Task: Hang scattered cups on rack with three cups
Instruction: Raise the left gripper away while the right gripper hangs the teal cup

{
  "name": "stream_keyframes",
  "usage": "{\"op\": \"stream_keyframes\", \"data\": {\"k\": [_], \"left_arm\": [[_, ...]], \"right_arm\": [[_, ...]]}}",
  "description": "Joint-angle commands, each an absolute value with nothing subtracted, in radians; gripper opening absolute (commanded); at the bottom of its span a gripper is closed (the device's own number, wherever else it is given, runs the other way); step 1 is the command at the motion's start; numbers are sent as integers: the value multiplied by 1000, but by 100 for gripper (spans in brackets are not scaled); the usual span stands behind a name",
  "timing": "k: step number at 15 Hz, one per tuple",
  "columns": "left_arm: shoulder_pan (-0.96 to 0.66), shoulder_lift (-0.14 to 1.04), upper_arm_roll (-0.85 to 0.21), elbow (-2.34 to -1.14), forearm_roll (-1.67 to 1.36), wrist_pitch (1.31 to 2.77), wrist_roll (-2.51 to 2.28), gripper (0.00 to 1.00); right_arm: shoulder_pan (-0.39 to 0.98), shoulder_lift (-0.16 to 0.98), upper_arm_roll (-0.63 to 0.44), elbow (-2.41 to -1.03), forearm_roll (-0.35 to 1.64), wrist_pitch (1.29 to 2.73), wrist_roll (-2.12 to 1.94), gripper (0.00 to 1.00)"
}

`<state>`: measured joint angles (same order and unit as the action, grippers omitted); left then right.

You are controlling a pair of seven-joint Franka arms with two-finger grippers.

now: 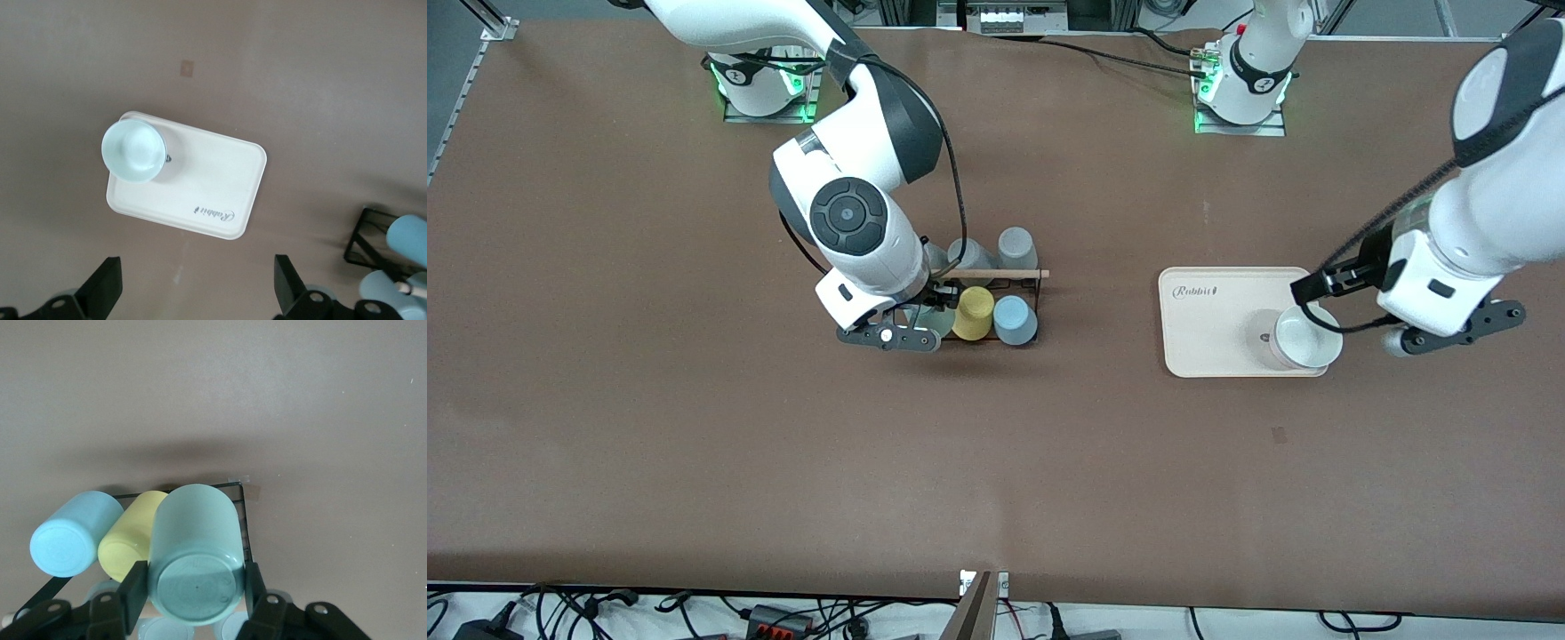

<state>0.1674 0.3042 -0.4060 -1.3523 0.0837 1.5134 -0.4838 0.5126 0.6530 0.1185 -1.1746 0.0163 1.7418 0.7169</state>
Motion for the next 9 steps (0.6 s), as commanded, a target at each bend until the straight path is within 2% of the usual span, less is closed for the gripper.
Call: {"op": "stream_keyframes", "data": {"k": [1, 5, 9], "left_arm": [[218, 176, -413, -1516, 71, 1585, -367, 100], [213, 184, -413, -1460, 75, 1514, -345, 100], [222, 173, -414, -1451, 71, 1526, -337, 100]], "right_arm": [[544, 684, 115, -1189, -15, 1735, 745, 32], [554, 684, 115, -1241, -57, 1744, 770, 32], [554, 684, 115, -1287, -58, 1779, 772, 33]]}}
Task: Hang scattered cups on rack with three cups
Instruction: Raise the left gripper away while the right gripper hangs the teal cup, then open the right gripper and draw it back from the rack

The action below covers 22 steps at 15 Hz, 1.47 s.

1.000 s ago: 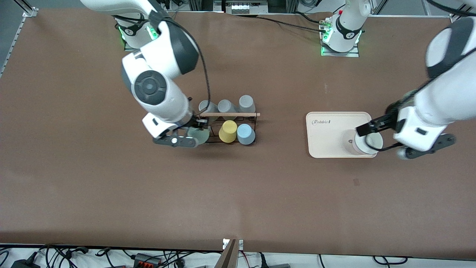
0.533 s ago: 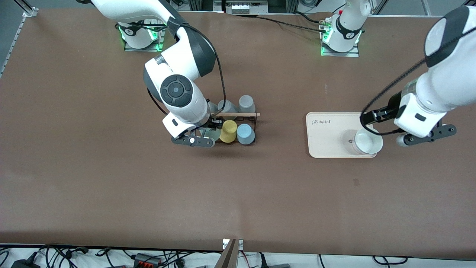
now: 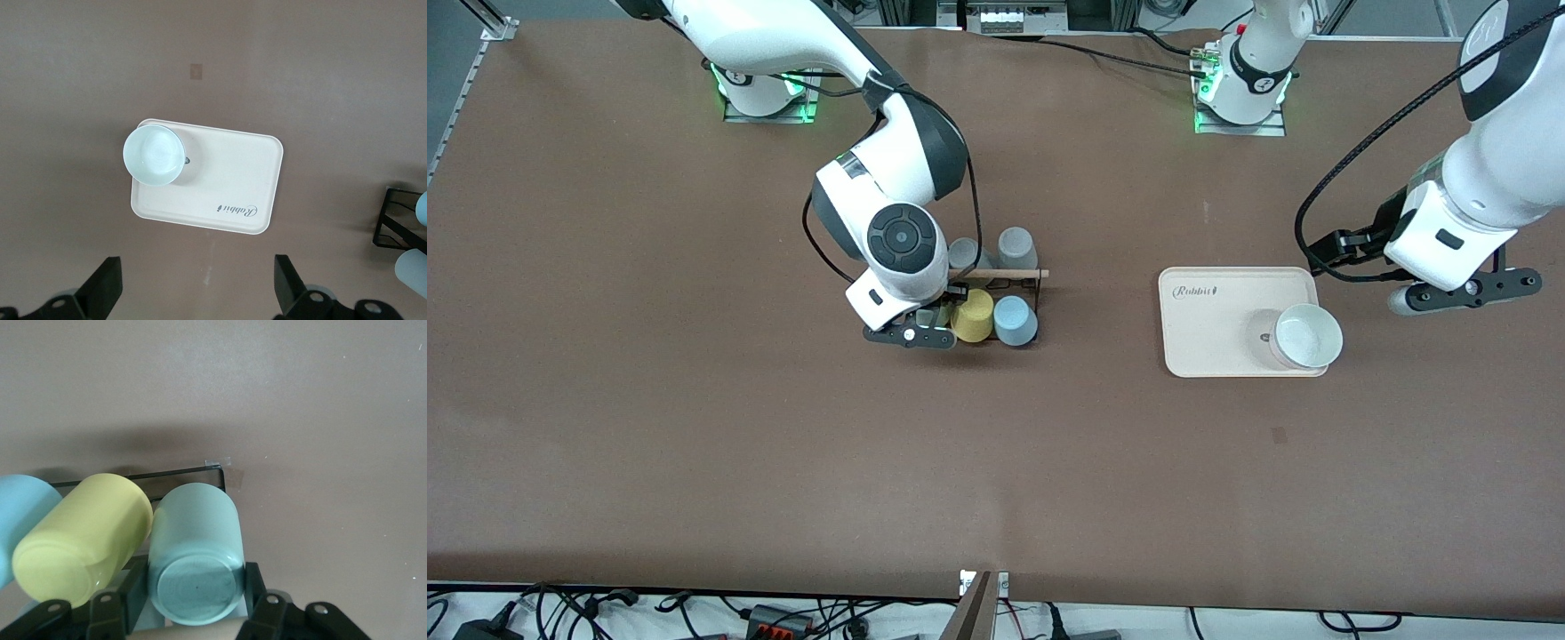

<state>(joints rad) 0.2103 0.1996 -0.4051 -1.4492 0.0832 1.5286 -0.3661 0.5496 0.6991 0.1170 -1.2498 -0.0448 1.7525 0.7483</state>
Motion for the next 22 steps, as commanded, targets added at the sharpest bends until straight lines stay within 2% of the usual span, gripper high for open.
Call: {"op": "stream_keyframes", "data": {"k": [1, 2, 3, 5, 6, 11, 15, 17, 18, 21, 22], "left_arm": [[222, 166, -420, -1457, 71, 1516, -337, 100], [224, 163, -426, -1459, 66, 1516, -336, 100], [224, 163, -426, -1459, 66, 1516, -334, 100], [224, 163, -426, -1459, 64, 1516, -334, 100], [224, 161, -426, -1462, 63, 1516, -336, 100], [229, 161, -426, -1467, 61, 1516, -333, 100], [229, 161, -426, -1465, 63, 1517, -331, 100], [219, 163, -423, -1462, 63, 1517, -331, 100], [187, 161, -404, -1459, 63, 1514, -331, 100], [-15, 161, -159, -1454, 55, 1516, -246, 100], [-21, 161, -137, -1454, 43, 1516, -186, 100]], "right_arm": [[554, 684, 115, -1298, -57, 1795, 772, 34], [554, 684, 115, -1304, -57, 1807, 772, 39], [552, 684, 115, -1304, -55, 1810, 772, 51], [551, 683, 115, -1301, -49, 1810, 770, 87], [545, 680, 115, -1296, -52, 1809, 762, 100], [474, 632, 101, -1233, -55, 1786, 683, 100], [310, 595, 100, -1137, -51, 1686, 599, 100], [221, 559, 100, -1131, -45, 1652, 487, 100], [175, 537, 103, -1132, -43, 1631, 410, 100], [91, 479, 101, -1134, -46, 1534, 289, 100], [66, 453, 101, -1138, -46, 1519, 263, 100]]}}
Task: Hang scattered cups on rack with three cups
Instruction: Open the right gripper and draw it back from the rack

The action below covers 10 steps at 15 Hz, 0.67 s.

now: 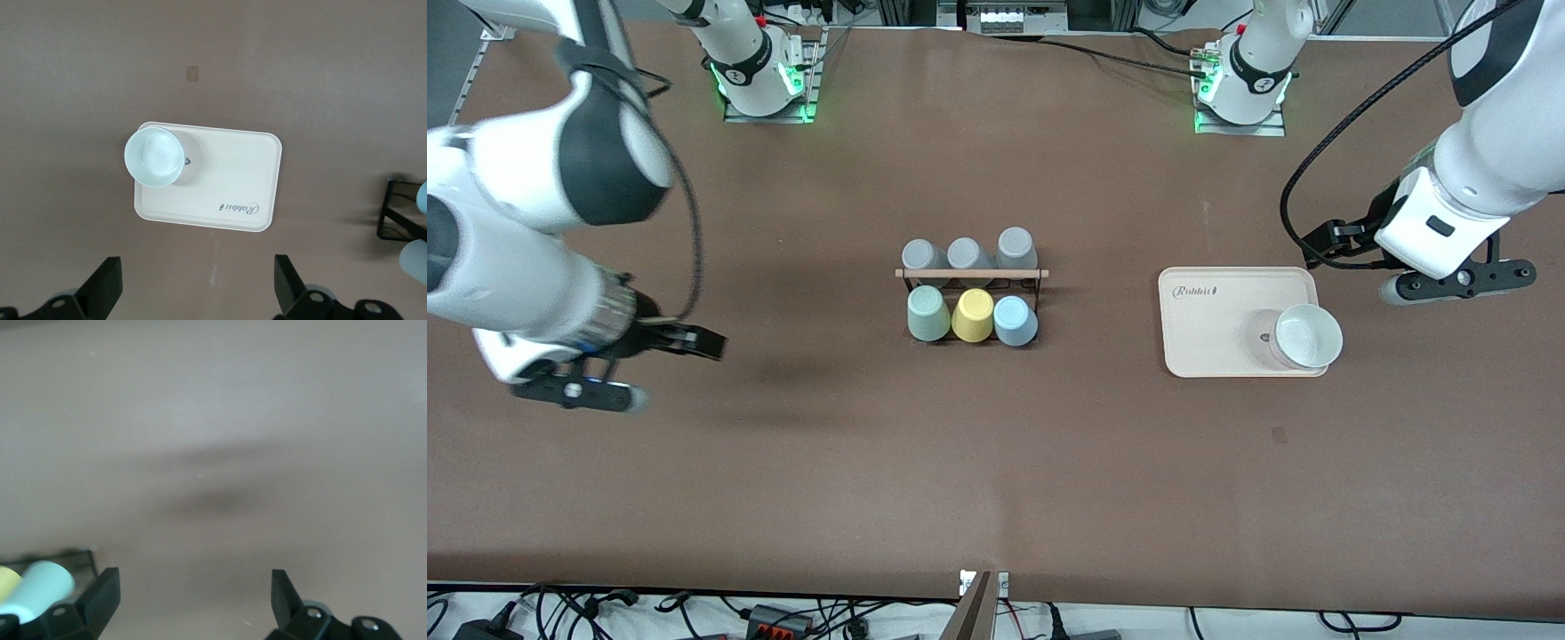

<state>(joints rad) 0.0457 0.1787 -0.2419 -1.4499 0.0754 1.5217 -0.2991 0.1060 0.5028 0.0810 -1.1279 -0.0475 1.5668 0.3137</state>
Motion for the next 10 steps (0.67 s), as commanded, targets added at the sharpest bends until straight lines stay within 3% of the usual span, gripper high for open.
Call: {"op": "stream_keyframes", "data": {"k": [1, 3, 8, 10], "left_arm": [[-18, 161, -133, -1454, 38, 1517, -155, 100], [-17, 158, -132, -1456, 38, 1516, -152, 100], [-17, 137, -135, -1473, 35, 1517, -159, 100], [-17, 126, -137, -1482, 35, 1520, -166, 100]], "right_arm": [[52, 425, 101, -1152, -51, 1505, 238, 100], [34, 321, 100, -1262, -58, 1520, 229, 100], [21, 66, 98, -1635, -83, 1715, 229, 100], [18, 55, 98, -1654, -80, 1723, 226, 100]]}}
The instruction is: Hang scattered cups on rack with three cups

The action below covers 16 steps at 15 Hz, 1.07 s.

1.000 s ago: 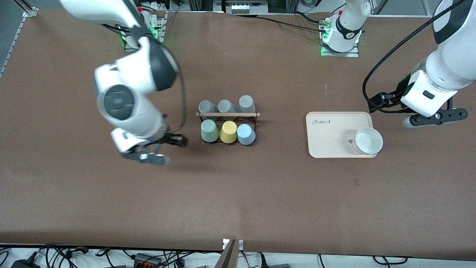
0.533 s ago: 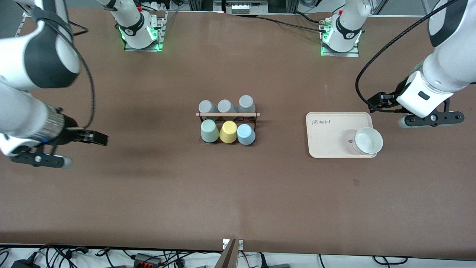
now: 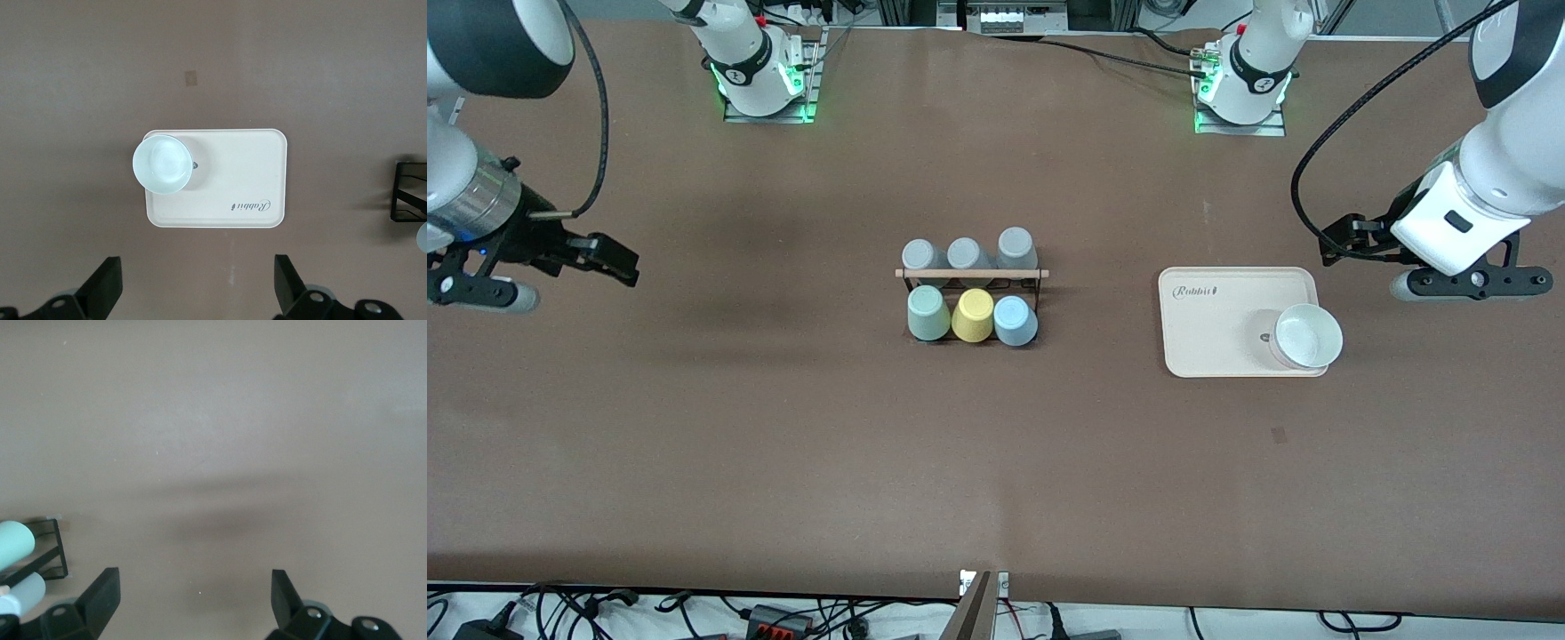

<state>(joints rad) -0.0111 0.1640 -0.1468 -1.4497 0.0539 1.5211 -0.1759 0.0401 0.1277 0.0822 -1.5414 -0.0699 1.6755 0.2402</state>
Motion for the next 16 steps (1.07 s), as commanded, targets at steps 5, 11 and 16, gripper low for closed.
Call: {"op": "stream_keyframes", "data": {"k": [5, 11, 16], "left_arm": [[17, 62, -138, -1580, -8, 1557, -160, 100], [14, 60, -138, -1580, -6, 1595, -156, 100], [15, 69, -138, -1563, -8, 1592, -152, 100]], "right_arm": [[17, 67, 98, -1596, -74, 1655, 209, 100], [-12, 101, 83, -1526, -13, 1618, 169, 100], [-21, 95, 83, -1516, -6, 1611, 129, 100]]}}
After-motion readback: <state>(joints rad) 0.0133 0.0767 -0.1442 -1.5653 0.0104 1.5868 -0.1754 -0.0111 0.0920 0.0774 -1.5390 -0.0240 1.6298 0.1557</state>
